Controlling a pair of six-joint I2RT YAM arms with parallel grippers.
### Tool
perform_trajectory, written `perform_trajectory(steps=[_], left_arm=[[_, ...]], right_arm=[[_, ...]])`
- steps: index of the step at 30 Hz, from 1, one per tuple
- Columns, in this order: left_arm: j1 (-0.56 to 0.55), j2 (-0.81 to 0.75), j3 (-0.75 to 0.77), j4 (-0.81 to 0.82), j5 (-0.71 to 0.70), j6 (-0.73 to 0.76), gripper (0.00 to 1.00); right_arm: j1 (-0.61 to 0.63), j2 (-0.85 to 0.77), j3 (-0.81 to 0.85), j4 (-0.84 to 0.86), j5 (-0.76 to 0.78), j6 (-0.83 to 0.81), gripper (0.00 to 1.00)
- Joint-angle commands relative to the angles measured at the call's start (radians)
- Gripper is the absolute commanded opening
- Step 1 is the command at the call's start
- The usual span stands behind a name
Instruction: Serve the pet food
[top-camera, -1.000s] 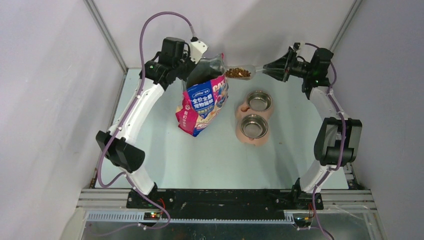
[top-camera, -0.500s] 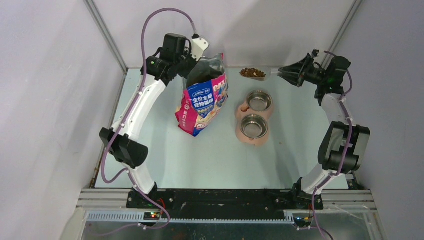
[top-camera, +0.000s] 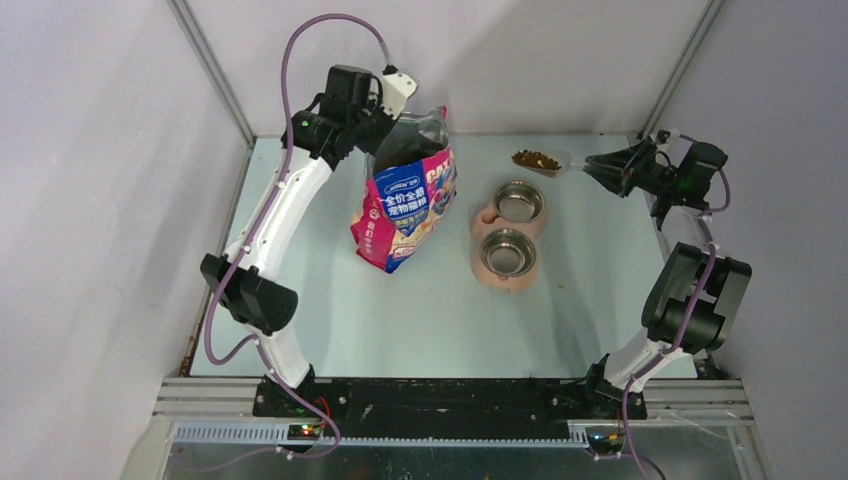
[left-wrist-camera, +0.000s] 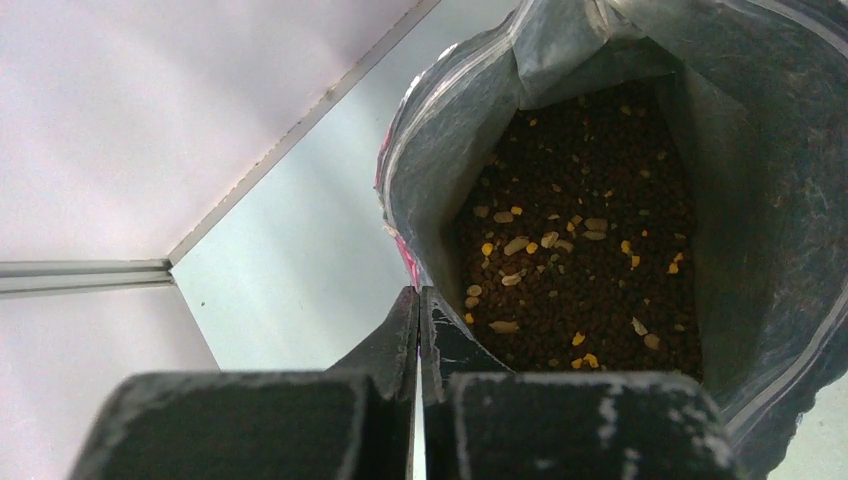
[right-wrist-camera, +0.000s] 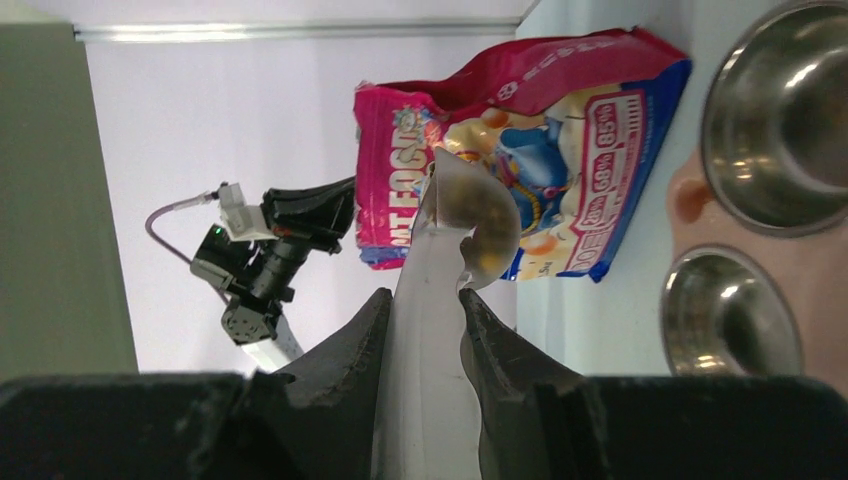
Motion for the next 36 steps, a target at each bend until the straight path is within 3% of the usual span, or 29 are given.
perform_trajectory(steps=[1,9,14,36], left_arm=[[0.011,-0.030,0.042,0.061,0.025,-0.027,0.00],[0.019,-0.066,-0.001,0.076,0.024,-0.040,0.00],[0.025,-0.098,-0.036,0.093,0.025,-0.044,0.00],[0.027,-0.180,-0.107,0.104,0.030,-0.063,0.00]], right_arm=[[-0.041,-0.018,-0.011,-0.081,0.007,-0.165,0.00],[-0.062,0.019,-0.007,-0.187,0.037,-0.294,0.00],[-0.052,0.030,0.093,-0.519,0.143,-0.617,0.00],[0.050,0.142,0.299,-0.774,0.354,-0.884,0.00]])
